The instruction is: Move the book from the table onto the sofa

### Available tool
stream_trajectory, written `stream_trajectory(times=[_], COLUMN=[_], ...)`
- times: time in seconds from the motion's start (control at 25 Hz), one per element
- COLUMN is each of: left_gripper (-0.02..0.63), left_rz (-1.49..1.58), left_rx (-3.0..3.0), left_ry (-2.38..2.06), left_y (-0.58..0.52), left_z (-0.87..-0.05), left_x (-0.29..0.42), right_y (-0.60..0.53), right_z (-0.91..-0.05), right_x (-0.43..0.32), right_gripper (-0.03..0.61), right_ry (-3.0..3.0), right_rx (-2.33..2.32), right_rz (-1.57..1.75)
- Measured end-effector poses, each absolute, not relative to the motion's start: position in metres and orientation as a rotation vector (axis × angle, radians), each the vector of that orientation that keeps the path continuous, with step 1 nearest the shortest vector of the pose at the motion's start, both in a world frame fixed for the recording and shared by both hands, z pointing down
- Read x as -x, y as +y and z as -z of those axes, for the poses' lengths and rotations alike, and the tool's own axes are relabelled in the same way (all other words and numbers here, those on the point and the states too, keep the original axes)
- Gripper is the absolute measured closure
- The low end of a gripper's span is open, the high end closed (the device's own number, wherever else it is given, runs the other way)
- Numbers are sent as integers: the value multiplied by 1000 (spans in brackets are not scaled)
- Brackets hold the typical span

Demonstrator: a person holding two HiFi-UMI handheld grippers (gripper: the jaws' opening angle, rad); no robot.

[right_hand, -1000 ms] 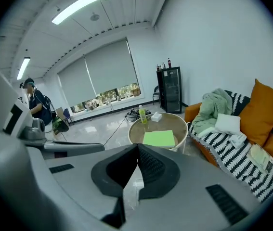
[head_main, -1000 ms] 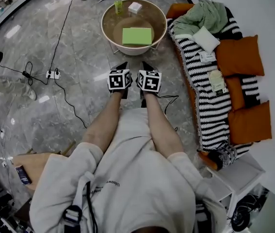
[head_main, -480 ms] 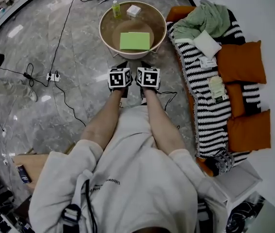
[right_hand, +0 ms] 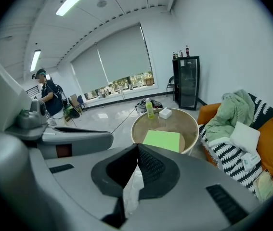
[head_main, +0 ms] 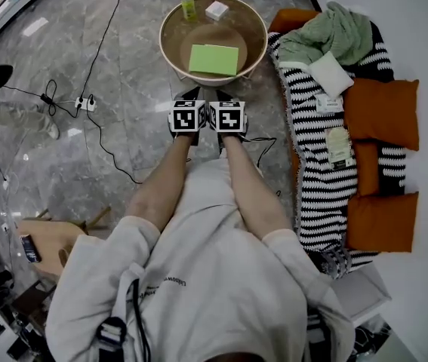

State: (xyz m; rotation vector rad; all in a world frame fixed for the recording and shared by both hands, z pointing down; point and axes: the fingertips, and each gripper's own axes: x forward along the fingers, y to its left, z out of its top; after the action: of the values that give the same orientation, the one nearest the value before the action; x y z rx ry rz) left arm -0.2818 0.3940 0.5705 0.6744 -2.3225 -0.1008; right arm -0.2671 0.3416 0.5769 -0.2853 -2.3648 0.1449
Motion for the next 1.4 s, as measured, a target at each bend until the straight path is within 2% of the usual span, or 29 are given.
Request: stream_trajectory(times=[1.4], left_gripper=[604], left_rz=[194], left_rx=[-469], left_ry=[-2326], left_y=[360], left_z=[-599], left_x=[302], right_y=[298], right_z=[-600], right_x=[300], right_gripper=[572], right_ry=[-2329], right_rx=[430], right_rz=[-235])
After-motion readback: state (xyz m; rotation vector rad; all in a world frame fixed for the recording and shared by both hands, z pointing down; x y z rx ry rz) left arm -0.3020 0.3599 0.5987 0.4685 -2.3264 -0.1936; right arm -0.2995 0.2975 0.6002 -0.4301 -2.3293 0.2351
